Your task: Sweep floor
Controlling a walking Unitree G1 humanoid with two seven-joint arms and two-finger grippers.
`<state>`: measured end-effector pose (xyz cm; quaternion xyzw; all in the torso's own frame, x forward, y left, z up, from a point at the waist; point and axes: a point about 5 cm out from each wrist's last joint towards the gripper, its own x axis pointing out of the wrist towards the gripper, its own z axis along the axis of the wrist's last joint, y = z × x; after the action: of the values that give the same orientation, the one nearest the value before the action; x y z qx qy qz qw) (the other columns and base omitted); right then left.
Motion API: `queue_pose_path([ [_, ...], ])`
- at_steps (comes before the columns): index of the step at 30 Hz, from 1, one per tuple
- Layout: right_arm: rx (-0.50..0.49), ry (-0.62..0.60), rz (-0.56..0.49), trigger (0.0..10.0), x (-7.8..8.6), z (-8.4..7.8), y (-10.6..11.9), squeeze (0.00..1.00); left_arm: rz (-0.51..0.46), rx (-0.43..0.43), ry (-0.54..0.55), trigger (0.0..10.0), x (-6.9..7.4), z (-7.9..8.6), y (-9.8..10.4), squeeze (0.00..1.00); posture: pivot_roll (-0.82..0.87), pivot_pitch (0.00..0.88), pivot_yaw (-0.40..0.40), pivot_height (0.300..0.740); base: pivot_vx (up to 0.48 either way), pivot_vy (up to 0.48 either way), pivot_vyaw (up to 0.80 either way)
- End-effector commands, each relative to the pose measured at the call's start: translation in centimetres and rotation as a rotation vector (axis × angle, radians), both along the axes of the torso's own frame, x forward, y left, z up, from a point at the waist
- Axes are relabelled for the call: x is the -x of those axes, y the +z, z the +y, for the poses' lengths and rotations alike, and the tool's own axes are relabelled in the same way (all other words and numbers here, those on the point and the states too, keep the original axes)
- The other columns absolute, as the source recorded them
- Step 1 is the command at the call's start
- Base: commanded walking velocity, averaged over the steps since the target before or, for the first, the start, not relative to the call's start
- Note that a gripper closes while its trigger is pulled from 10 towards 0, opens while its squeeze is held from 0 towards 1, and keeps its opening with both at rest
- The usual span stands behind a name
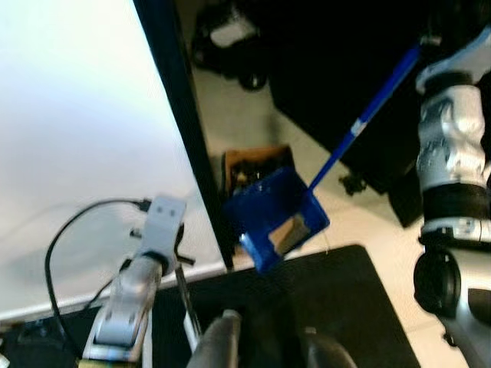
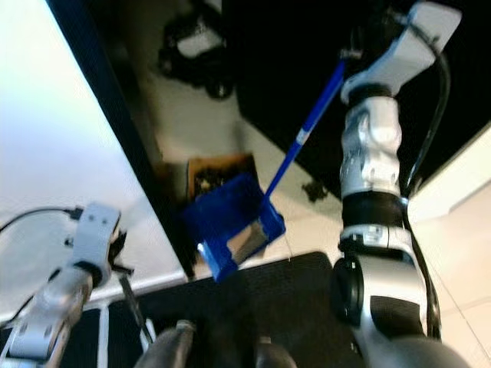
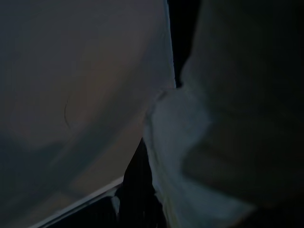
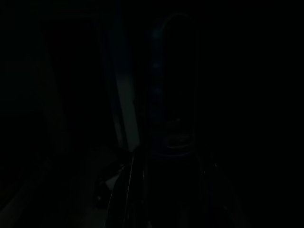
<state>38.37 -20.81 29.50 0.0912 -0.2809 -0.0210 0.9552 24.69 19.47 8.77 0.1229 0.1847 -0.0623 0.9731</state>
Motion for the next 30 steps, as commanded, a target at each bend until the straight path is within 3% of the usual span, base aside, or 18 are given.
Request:
queue_pose_path([
  [1, -0.006, -0.005, -0.035, 10.0, 0.11, -0.05, 0.71, 0.00, -0.010, -0.009, -0.002, 10.0, -0.05, 0.19, 0.29, 0.00, 0.07, 0.103, -0.014, 0.740, 0.000, 0.000, 0.00],
  [10, -0.008, 0.000, -0.036, 10.0, 0.10, 0.09, 0.57, 0.00, -0.025, -0.002, -0.022, 10.0, -0.22, -0.17, 0.45, 0.00, 0.07, 0.100, -0.013, 0.740, 0.000, 0.000, 0.00],
  [30, -0.006, 0.006, -0.044, 10.0, 0.15, 0.18, 0.71, 0.00, -0.038, 0.003, -0.038, 10.0, -0.43, -0.40, 0.60, 0.00, 0.07, 0.094, -0.011, 0.740, 0.322, 0.000, 0.00],
])
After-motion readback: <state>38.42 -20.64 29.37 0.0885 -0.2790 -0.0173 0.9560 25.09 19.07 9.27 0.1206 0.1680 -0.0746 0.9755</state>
